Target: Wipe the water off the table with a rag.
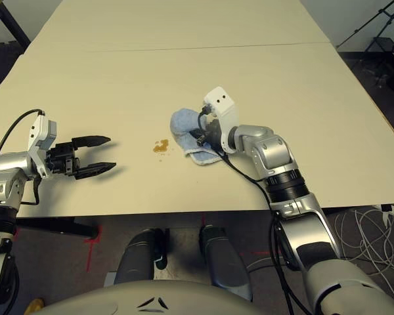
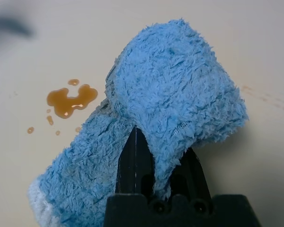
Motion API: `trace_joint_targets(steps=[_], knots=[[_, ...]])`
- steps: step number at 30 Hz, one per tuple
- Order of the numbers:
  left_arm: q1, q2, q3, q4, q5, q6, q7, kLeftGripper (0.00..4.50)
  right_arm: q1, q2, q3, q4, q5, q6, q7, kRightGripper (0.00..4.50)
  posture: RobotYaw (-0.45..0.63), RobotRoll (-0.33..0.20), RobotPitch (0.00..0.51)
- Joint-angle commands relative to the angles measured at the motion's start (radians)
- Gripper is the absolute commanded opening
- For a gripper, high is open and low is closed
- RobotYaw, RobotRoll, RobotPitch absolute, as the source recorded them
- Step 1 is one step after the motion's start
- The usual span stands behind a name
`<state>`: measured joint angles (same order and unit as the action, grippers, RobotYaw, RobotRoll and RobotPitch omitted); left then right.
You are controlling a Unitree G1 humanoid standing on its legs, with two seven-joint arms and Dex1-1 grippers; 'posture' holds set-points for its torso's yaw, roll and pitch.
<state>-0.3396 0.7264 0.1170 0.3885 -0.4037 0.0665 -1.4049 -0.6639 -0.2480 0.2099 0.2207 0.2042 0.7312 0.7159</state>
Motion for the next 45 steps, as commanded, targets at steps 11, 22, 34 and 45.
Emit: trace_joint_targets(steps=[11,22,34,45], knots=[[0.047,0.017,0.009,-0.047,-0.005,0.007,0.006,4.5,-0.028,0.163,0.174,0.09,-0.033,0.009,0.092,0.01,-0.12,0.0,0.165],[0.104,0.016,0.028,-0.104,-0.019,0.024,0.027,4.5,-0.027,0.227,0.252,0.098,-0.055,0.009,0.138,0.01,-0.09,0.0,0.168],[0.1,0.01,0.027,-0.101,-0.018,0.028,0.03,4.5,-0.117,0.125,0.166,0.25,-0.1,-0.106,0.128,0.01,-0.09,0.0,0.168],[0.058,0.001,0.012,-0.065,-0.01,0.024,0.02,4.5,-0.227,0.03,0.103,0.469,-0.142,-0.281,0.079,0.01,-0.12,0.0,0.16]])
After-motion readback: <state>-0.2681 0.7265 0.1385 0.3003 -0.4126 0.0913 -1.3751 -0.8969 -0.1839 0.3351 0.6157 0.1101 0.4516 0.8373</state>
